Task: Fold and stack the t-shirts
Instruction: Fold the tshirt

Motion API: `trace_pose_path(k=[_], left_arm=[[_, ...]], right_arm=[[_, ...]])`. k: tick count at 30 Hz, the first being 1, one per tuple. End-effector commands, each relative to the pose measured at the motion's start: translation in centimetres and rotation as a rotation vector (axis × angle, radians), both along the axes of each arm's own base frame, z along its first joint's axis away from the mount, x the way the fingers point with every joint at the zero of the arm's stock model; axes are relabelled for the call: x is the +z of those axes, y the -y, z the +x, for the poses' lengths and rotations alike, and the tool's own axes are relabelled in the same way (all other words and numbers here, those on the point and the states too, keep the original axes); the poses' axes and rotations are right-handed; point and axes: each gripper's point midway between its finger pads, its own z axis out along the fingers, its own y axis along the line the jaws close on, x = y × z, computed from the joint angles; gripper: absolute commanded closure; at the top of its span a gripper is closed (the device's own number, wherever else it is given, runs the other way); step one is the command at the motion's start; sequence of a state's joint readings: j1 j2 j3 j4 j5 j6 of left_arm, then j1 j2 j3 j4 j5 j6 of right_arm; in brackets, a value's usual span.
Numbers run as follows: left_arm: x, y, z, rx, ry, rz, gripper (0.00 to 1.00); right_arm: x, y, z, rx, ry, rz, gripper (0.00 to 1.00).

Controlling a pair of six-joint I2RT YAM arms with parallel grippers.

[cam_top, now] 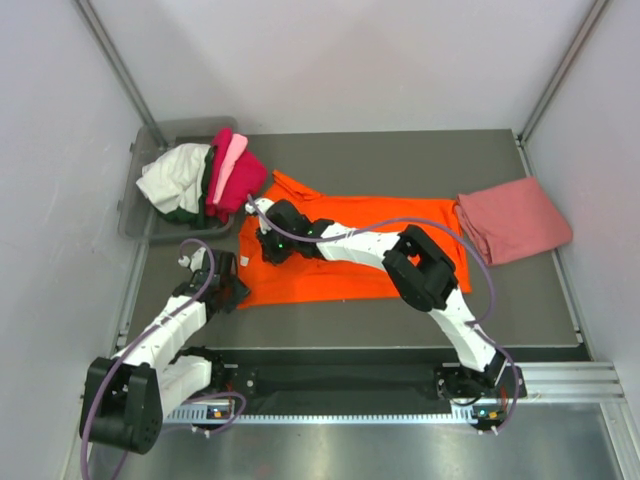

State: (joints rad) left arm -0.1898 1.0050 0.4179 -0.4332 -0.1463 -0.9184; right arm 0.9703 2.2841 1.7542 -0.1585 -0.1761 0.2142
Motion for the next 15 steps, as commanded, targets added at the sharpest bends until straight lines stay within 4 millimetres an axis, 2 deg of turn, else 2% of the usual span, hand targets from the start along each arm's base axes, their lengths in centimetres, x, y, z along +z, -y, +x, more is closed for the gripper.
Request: trace_pose_path(k=[1, 4, 5, 7, 8, 10, 15], left_arm=[[-2.0, -2.1, -2.0, 0.037, -0.081, 0.095, 0.60], [-2.1, -2.2, -2.0, 0.040, -0.085, 0.099, 0.60], [-2.1, -2.1, -1.9, 0.038, -0.084, 0.098, 0.60], [-2.0, -2.1, -2.0, 0.038, -0.081, 0.098, 0.60], [-2.0, -2.2, -2.0, 0.039, -0.082, 0.099, 0.60], [-1.9, -2.2, -2.0, 0.043, -0.077, 0.099, 0.60], [-2.0, -2.3, -1.9, 0.046, -0.080, 0.102, 0.60]], right_arm=[[-0.5, -0.8, 0.0, -0.022, 0.021, -0.033, 1.00], [-1.2, -0.7, 0.2, -0.042, 0.046, -0.075, 1.00], [-0.7, -1.2, 0.1, -0.039, 0.061, -0.075, 1.00], [-1.4, -1.0, 0.3, -0.057, 0.079, -0.119, 1.00], [-1.0, -1.1, 0.8, -0.083, 0.111, -0.133, 1.00], [-1.6, -0.7, 1.0, -0.108, 0.122, -0.170, 1.00], [-1.6, 0.1, 2.1, -0.164, 0.166, -0.222, 1.00]])
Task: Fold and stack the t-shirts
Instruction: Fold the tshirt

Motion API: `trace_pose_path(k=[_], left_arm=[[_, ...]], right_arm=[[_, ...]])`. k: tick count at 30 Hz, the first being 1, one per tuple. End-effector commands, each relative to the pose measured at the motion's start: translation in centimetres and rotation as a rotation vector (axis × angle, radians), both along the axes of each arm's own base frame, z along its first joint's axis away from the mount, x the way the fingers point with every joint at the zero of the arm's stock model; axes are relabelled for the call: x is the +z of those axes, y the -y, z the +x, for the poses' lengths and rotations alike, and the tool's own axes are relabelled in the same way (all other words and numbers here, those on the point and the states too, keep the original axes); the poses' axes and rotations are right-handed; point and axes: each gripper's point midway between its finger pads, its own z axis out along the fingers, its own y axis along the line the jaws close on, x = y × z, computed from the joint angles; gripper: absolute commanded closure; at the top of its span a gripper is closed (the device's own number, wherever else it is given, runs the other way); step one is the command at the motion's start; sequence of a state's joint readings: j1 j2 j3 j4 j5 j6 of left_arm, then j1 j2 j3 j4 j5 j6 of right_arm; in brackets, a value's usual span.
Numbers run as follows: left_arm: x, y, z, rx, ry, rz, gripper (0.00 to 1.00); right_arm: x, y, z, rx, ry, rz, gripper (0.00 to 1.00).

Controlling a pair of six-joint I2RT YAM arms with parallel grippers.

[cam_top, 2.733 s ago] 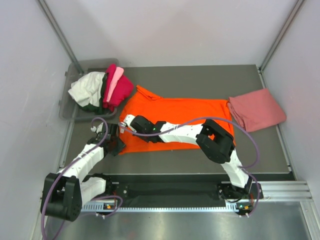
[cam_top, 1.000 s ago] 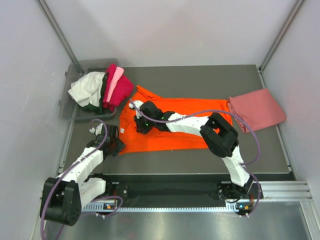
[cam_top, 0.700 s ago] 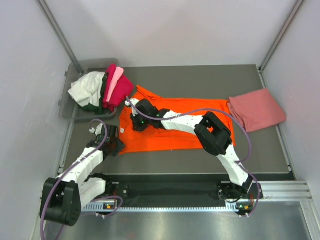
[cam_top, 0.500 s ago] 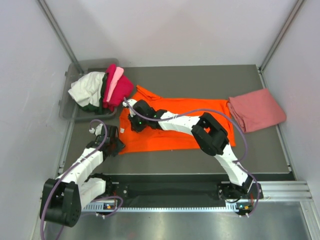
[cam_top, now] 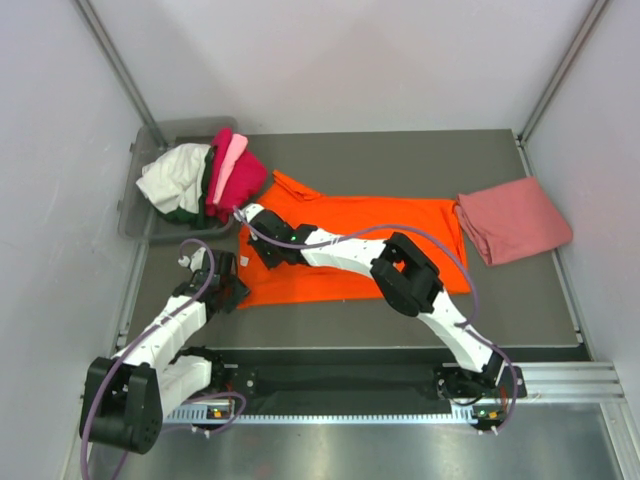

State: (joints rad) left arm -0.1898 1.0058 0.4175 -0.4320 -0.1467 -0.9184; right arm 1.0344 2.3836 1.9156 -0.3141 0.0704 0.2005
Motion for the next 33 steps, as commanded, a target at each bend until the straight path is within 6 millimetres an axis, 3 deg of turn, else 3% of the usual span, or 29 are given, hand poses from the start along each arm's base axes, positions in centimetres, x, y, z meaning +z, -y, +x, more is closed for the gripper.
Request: trace_pose_path(k=[1, 7, 8, 10, 11, 12, 20, 21, 22, 23, 24, 25, 26, 27, 28, 29, 30, 31, 32, 33], left_arm=[[-2.1, -2.3, -2.0, 0.043, -0.083, 0.101, 0.61], [-2.1, -2.3, -2.1, 0.046, -0.084, 0.101, 0.61], [-2.1, -2.3, -2.1, 0.046, -0.084, 0.101, 0.61], [-2.1, -2.3, -2.1, 0.046, -0.086, 0.099, 0.61], [-2.1, -2.3, -2.2, 0.046, -0.086, 0.099, 0.61], [-2.1, -2.3, -2.1, 0.048, -0.083, 0.098, 0.61], [-2.1, -2.3, -2.2, 0.049, -0.083, 0.097, 0.61], [-2.0, -2.3, -2.1, 0.050, -0.081, 0.097, 0.61], [-2.0, -2.3, -2.1, 0.050, -0.083, 0.099, 0.61], [-2.0, -2.4, -2.1, 0.052, -0.083, 0.099, 0.61], [-1.9, -2.4, -2.1, 0.052, -0.081, 0.098, 0.61], [-1.9, -2.3, -2.1, 0.049, -0.080, 0.095, 0.61], [-1.8, -2.1, -2.0, 0.039, -0.076, 0.089, 0.61], [-1.5, -1.9, -1.8, 0.032, -0.062, 0.081, 0.61], [-1.3, -1.7, -1.6, 0.024, -0.053, 0.071, 0.61], [-1.1, -1.3, -1.5, 0.004, -0.046, 0.056, 0.60], [-0.5, -1.2, -1.2, -0.002, -0.029, 0.050, 0.60], [-0.2, -1.0, -1.1, -0.010, -0.020, 0.047, 0.59], [0.1, -1.0, -1.0, -0.012, -0.011, 0.045, 0.58], [1.0, -0.9, -0.6, -0.012, 0.018, 0.043, 0.58]], right_arm=[[0.5, 0.5, 1.5, -0.053, 0.076, -0.061, 1.00], [0.5, 1.1, 2.0, -0.078, 0.109, -0.114, 0.97], [0.5, 1.1, 2.0, -0.081, 0.112, -0.117, 0.70], [1.0, 1.5, 2.5, -0.111, 0.138, -0.122, 0.26], [1.0, 1.8, 2.6, -0.124, 0.153, -0.131, 0.09], [1.8, 1.9, 3.0, -0.142, 0.182, -0.131, 0.01], [5.9, 3.8, 4.7, -0.215, 0.310, -0.139, 0.00], [7.2, 4.1, 4.8, -0.230, 0.330, -0.128, 0.00], [6.7, 4.8, 4.7, -0.235, 0.331, -0.143, 0.01], [8.8, 5.1, 4.9, -0.255, 0.353, -0.099, 0.03], [9.3, 5.5, 4.7, -0.263, 0.355, -0.084, 0.04], [8.0, 6.8, 4.1, -0.268, 0.340, -0.100, 0.04], [10.7, 7.7, 3.9, -0.286, 0.358, -0.045, 0.05], [12.0, 8.0, 3.9, -0.307, 0.373, 0.011, 0.05], [10.4, 9.7, 3.0, -0.309, 0.357, -0.019, 0.05], [13.3, 10.9, 2.7, -0.333, 0.381, 0.033, 0.05], [14.1, 11.8, 2.5, -0.357, 0.387, 0.060, 0.05], [12.6, 13.7, 1.7, -0.366, 0.372, 0.023, 0.05], [15.0, 15.3, 1.4, -0.401, 0.392, 0.061, 0.05], [15.1, 16.7, 0.9, -0.427, 0.383, 0.059, 0.05]])
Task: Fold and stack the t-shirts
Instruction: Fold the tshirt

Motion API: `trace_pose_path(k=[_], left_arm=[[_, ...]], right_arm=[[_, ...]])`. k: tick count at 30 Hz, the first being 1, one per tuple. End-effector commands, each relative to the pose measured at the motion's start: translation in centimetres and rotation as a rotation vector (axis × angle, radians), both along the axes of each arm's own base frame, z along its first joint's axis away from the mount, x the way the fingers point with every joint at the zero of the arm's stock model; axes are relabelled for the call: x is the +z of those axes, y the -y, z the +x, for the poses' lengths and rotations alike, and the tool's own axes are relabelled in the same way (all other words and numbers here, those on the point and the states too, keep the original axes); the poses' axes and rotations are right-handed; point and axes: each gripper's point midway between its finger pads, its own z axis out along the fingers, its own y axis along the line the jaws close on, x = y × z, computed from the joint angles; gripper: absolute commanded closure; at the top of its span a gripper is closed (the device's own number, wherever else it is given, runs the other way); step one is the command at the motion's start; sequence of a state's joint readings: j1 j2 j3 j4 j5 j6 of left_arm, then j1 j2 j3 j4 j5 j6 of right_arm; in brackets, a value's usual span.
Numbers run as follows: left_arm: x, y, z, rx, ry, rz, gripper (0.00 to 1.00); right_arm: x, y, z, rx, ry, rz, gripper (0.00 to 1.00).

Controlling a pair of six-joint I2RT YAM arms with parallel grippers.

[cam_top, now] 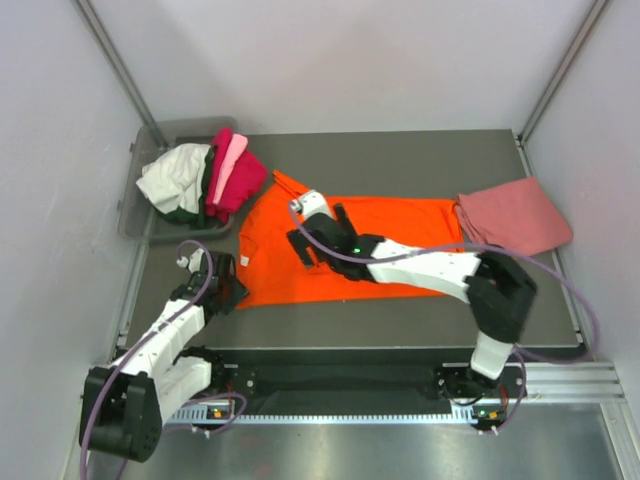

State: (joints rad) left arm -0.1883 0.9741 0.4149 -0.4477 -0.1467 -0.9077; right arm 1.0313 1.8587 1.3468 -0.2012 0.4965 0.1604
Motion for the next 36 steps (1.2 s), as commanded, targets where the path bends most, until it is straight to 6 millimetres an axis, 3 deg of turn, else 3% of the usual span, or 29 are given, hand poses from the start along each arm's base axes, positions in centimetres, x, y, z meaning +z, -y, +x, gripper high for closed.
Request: trace_pose_path(k=[1, 2, 4, 5, 6, 7, 9, 10, 11, 16, 25, 31, 36], left_arm=[[0.9, -0.9, -0.5, -0.006, 0.007, 0.040, 0.57], [1.3, -0.9, -0.3, -0.006, 0.019, 0.040, 0.55], [2.7, -0.8, 0.1, -0.011, 0.052, 0.040, 0.52], [3.2, -0.7, 0.2, -0.018, 0.065, 0.036, 0.47], [4.0, -0.6, 0.5, -0.022, 0.087, 0.034, 0.43], [4.2, -0.5, 0.5, -0.032, 0.091, 0.031, 0.39], [5.1, -0.4, 0.8, -0.041, 0.112, 0.024, 0.28], [5.3, -0.3, 0.8, -0.050, 0.115, 0.022, 0.25], [5.4, -0.2, 0.8, -0.053, 0.115, 0.020, 0.23], [5.8, 0.5, 1.0, -0.068, 0.119, -0.014, 0.17], [5.4, 1.4, 0.9, -0.085, 0.153, -0.065, 0.09], [4.8, 0.1, 0.4, -0.020, 0.130, -0.025, 0.12], [4.7, -0.5, 0.6, 0.016, 0.130, -0.033, 0.14]], right_arm=[[5.3, 4.6, -0.2, -0.134, 0.097, 0.139, 0.05], [7.1, 6.8, -0.2, -0.192, 0.132, 0.163, 0.05], [5.3, 10.5, -1.5, -0.264, 0.087, 0.141, 0.05], [6.5, 12.6, -1.3, -0.306, 0.079, 0.201, 0.05], [6.0, 13.8, -1.7, -0.341, 0.041, 0.245, 0.05], [4.1, 15.7, -2.4, -0.368, -0.007, 0.236, 0.05], [4.8, 18.8, -2.5, -0.437, -0.030, 0.346, 0.05], [3.3, 21.2, -3.0, -0.496, -0.048, 0.331, 0.02], [4.4, 23.1, -3.2, -0.558, 0.005, 0.361, 0.00], [3.2, 28.8, -4.4, -0.739, 0.030, 0.455, 0.00], [1.1, 34.3, -6.0, -1.008, 0.007, 0.564, 0.00], [-0.2, 34.9, -6.5, -1.047, -0.016, 0.663, 0.00], [-2.4, 35.7, -6.5, -1.099, -0.071, 0.671, 0.07]])
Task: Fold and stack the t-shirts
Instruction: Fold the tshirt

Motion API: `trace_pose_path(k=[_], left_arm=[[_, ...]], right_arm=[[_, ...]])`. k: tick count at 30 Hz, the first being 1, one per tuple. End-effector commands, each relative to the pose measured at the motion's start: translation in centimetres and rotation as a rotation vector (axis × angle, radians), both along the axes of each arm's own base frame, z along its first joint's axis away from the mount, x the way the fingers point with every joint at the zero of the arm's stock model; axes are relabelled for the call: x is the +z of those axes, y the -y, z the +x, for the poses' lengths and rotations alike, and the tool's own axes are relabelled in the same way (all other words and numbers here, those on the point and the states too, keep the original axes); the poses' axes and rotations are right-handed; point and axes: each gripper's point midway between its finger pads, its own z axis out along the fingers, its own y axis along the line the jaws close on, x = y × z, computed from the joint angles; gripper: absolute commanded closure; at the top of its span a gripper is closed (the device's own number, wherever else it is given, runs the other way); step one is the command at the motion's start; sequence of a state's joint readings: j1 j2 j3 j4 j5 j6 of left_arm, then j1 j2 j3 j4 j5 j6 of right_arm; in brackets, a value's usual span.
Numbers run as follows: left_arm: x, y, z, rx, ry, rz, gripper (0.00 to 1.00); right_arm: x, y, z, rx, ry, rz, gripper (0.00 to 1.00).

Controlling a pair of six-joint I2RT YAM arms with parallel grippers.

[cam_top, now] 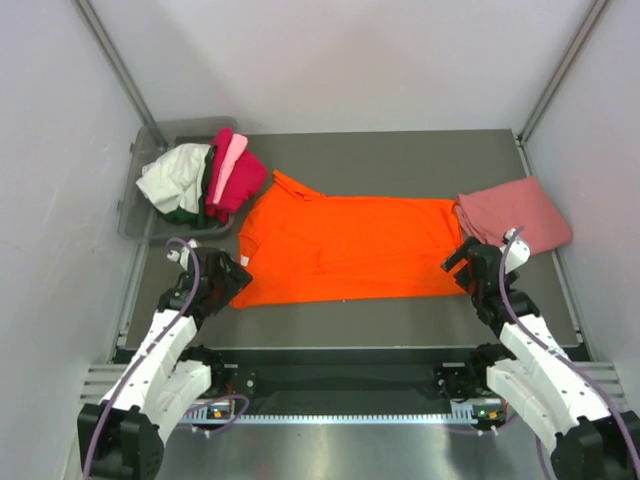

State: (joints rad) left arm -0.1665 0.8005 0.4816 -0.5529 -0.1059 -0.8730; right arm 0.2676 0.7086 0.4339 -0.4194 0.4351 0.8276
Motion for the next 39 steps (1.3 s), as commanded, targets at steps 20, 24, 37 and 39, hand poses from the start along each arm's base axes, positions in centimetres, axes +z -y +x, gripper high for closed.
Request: trace_pose_path(k=[20, 24, 37, 39], left_arm=[[-0.9, -3.1, -0.1, 0.138, -0.047, 0.051, 0.19], [-0.6, -3.8, 0.2, 0.150, -0.033, 0.090, 0.19], [-4.5, -3.9, 0.3, 0.184, -0.174, 0.097, 0.21], [-4.5, -4.6, 0.2, 0.231, -0.186, 0.119, 0.22]], right_arm=[[-5.1, 2.4, 0.0, -0.197, -0.129, 0.131, 0.35], [-5.6, 2.6, -0.3, -0.194, -0.152, 0.110, 0.36], [-8.0, 1.8, -1.2, -0.201, -0.271, 0.148, 0.97], [-7.5, 2.1, -1.5, -0.232, -0.289, 0.147, 1.00]])
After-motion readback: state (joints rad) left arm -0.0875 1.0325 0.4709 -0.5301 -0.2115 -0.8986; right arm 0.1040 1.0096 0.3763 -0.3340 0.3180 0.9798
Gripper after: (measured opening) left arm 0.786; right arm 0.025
